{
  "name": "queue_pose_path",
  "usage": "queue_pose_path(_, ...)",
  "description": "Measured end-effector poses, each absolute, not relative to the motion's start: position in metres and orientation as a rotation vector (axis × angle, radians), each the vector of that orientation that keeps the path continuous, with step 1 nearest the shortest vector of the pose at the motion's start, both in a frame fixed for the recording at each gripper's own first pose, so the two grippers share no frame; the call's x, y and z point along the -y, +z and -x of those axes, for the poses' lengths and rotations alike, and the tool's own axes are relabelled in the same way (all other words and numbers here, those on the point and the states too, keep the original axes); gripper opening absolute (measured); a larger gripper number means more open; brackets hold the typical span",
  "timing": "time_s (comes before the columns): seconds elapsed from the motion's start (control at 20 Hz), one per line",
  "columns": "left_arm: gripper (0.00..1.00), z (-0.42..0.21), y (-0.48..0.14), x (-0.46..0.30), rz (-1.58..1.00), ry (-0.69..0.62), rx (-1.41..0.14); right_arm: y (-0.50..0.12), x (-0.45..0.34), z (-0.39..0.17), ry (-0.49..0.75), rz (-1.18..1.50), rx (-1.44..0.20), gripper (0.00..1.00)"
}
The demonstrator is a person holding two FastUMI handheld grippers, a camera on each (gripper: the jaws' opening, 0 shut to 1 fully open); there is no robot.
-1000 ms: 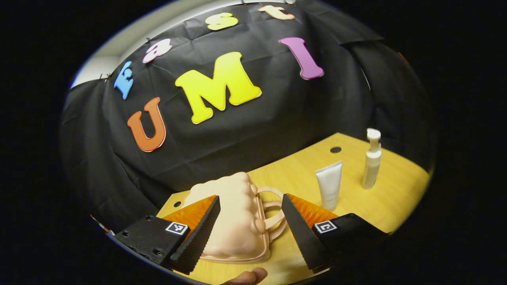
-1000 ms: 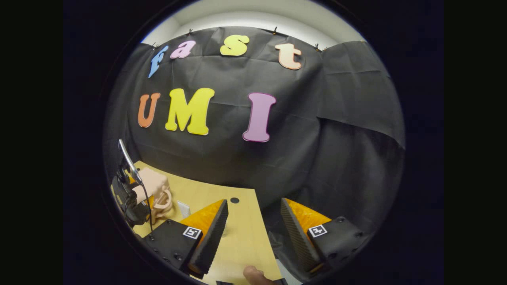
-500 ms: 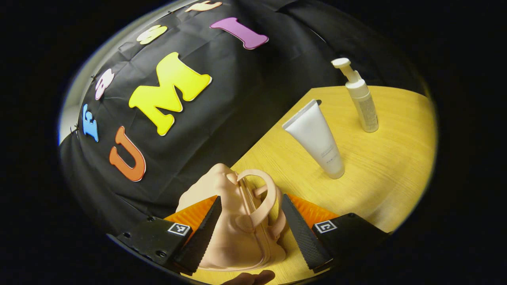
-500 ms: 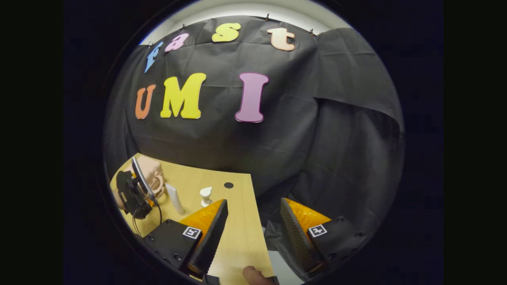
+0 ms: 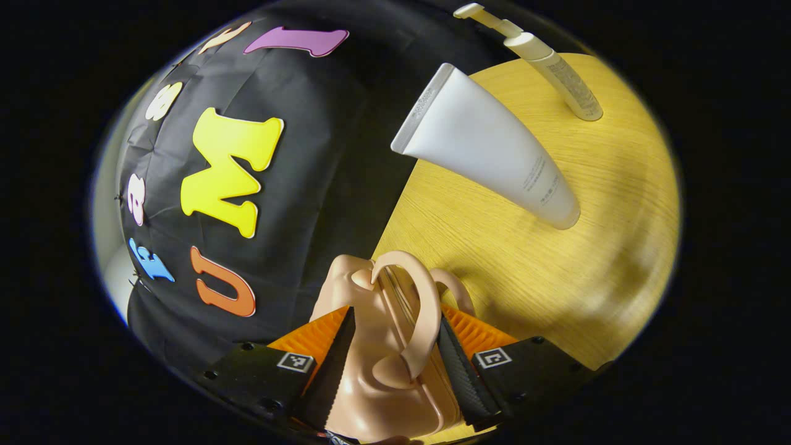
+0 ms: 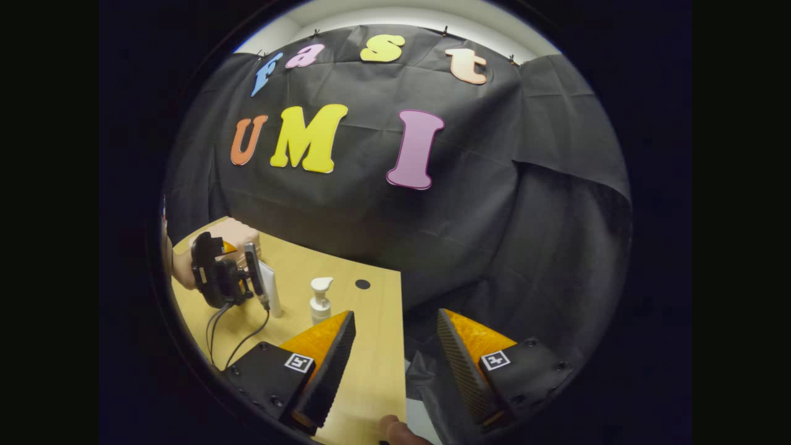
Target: First open the suitcase, pack the skin care products into it, and then close the suitcase.
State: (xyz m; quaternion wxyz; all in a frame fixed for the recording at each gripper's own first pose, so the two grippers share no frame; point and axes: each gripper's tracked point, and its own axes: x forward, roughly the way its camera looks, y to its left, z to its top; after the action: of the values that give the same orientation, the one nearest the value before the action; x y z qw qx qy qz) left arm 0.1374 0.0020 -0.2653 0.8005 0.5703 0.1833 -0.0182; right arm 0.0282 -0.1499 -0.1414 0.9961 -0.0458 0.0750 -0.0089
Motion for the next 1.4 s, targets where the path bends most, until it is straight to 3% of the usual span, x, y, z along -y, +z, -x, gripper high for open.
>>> queue_pose_path(0.05, 0.75, -0.139, -0.267, -0.002, -1.257, -0.052, -0.404, -0.141, 0.146, -0.027, -0.019, 0.091, -0.149, 0.80)
queue_pose_path(0.2, 0.42, -0.141, -0.266, -0.004, -1.326, -0.086, -0.423, -0.141, 0.133, -0.024, -0.032, 0.087, -0.147, 0.77)
queue_pose_path(0.3, 0.25, -0.142, -0.268, 0.000, -1.332, -0.138, -0.436, -0.141, 0.121, -0.021, -0.050, 0.088, -0.147, 0.77)
queue_pose_path(0.4, 0.14, -0.140, -0.263, 0.001, -1.325, -0.171, -0.442, -0.142, 0.110, -0.019, -0.073, 0.090, -0.162, 0.80)
queue_pose_path(0.85, 0.00, -0.133, -0.189, -0.028, -1.093, -0.235, -0.418, -0.120, 0.058, -0.009, -0.156, 0.061, -0.170, 0.80)
queue_pose_path(0.95, 0.03, -0.136, -0.156, -0.046, -1.023, -0.232, -0.387, -0.118, 0.041, -0.009, -0.164, 0.044, -0.187, 0.77)
queue_pose_path(1.2, 0.03, -0.139, -0.082, -0.130, -0.825, -0.167, -0.336, -0.109, -0.009, -0.011, -0.166, 0.020, -0.212, 0.79)
queue_pose_path(1.4, 0.03, -0.143, -0.058, -0.216, -0.716, -0.103, -0.319, -0.095, -0.054, -0.016, -0.151, 0.038, -0.204, 0.80)
